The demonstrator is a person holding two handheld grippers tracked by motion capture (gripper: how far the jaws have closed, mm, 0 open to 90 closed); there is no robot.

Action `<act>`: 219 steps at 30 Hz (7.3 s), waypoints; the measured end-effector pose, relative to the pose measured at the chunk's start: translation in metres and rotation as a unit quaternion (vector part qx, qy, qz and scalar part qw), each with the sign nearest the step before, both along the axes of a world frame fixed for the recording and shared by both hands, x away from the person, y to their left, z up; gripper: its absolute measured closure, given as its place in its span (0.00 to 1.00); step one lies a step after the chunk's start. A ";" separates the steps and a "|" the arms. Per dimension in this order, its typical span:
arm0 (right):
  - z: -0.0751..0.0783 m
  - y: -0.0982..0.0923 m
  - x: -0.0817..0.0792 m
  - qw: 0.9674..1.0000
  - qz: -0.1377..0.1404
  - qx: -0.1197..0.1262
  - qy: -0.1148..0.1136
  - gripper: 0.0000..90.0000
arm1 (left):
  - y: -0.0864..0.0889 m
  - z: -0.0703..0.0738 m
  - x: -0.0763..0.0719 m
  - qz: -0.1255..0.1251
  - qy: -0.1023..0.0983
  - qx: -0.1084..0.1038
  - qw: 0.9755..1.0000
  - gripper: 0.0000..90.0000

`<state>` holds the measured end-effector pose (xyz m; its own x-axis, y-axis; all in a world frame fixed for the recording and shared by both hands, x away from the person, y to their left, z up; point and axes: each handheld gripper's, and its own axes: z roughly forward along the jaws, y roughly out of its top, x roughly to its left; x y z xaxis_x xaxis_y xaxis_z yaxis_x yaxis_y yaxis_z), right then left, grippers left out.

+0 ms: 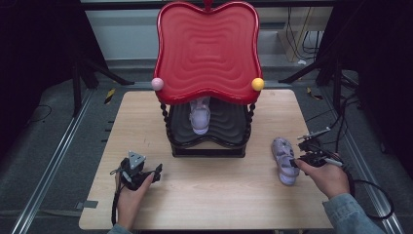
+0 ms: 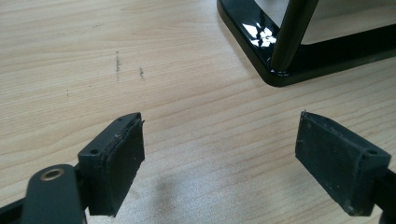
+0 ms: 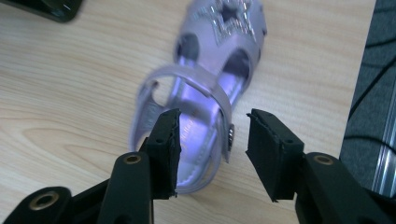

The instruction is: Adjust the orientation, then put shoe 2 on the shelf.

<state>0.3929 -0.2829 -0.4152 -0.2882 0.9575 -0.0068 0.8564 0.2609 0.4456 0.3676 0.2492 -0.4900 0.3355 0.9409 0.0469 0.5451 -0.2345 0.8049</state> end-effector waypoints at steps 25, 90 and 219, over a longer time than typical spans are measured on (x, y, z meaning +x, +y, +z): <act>-0.035 -0.011 0.017 0.998 0.012 -0.013 0.067 0.89 | -0.001 -0.002 0.001 -0.004 0.001 0.011 1.000 0.18; -0.010 0.163 -0.048 0.948 0.316 -0.018 0.044 0.71 | -0.001 -0.004 0.002 -0.003 0.002 0.019 1.000 0.18; 0.040 0.230 0.017 0.925 0.026 0.142 -0.352 0.96 | -0.003 -0.007 0.004 -0.013 0.012 0.017 1.000 0.12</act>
<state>0.4103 -0.0531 -0.3747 -0.3536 0.9346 0.0384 0.3168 0.0810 0.9450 0.3716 0.2461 -0.4975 0.3606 0.9300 0.0709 0.5579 -0.2760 0.7827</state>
